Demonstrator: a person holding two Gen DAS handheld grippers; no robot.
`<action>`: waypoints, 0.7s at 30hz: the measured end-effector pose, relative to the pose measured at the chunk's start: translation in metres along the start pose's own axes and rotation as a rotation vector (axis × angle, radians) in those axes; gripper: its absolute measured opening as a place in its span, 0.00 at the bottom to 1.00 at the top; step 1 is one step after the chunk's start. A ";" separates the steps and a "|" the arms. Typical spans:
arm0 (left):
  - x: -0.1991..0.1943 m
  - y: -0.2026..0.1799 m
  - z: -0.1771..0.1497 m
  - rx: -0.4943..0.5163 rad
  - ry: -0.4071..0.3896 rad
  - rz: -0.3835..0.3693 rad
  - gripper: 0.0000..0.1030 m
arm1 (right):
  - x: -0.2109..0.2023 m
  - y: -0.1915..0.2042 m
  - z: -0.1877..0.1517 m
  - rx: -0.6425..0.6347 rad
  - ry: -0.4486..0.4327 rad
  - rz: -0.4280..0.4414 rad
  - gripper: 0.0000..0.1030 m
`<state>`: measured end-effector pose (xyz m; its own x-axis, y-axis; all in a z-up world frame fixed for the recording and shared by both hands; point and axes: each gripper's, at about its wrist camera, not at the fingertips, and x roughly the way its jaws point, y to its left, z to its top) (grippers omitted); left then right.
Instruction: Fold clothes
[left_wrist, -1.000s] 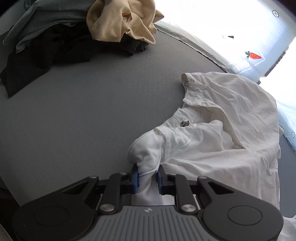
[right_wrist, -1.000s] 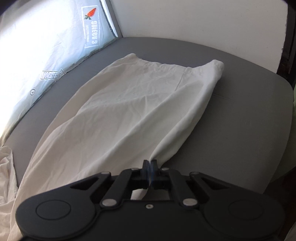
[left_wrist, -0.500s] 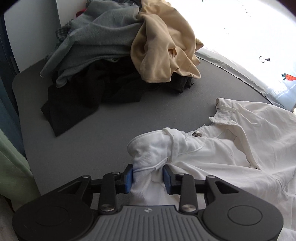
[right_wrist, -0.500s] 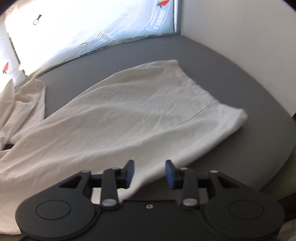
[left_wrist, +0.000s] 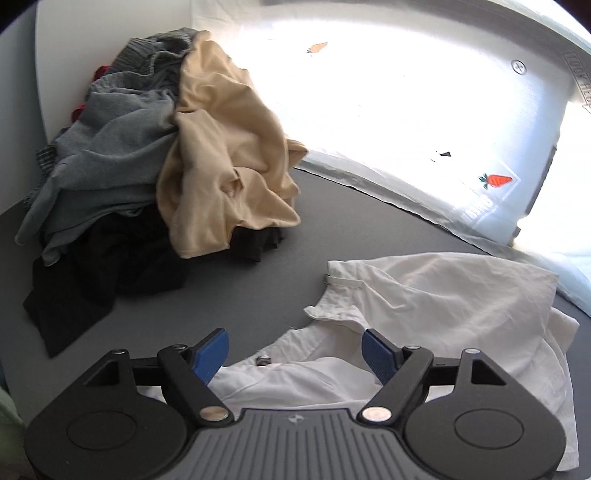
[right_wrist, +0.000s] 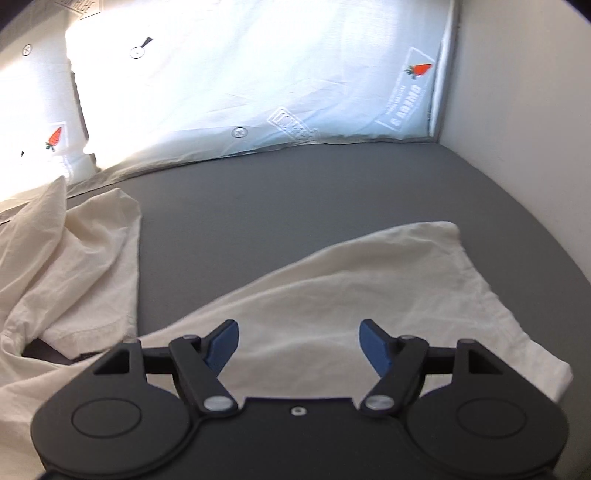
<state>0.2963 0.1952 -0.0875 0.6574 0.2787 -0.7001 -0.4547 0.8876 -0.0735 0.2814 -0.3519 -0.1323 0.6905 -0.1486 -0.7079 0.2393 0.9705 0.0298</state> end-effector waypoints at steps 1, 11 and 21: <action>0.008 -0.007 -0.002 0.008 0.017 -0.021 0.78 | 0.008 0.011 0.005 -0.010 -0.001 0.039 0.71; 0.099 -0.040 0.009 0.102 0.111 -0.188 0.78 | 0.098 0.119 0.034 -0.112 0.147 0.229 0.67; 0.145 -0.032 0.022 0.172 0.153 -0.189 0.78 | 0.118 0.149 0.027 -0.177 0.191 0.226 0.73</action>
<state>0.4192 0.2152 -0.1706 0.6169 0.0553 -0.7851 -0.2156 0.9712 -0.1010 0.4166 -0.2298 -0.1925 0.5680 0.0956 -0.8175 -0.0383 0.9952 0.0897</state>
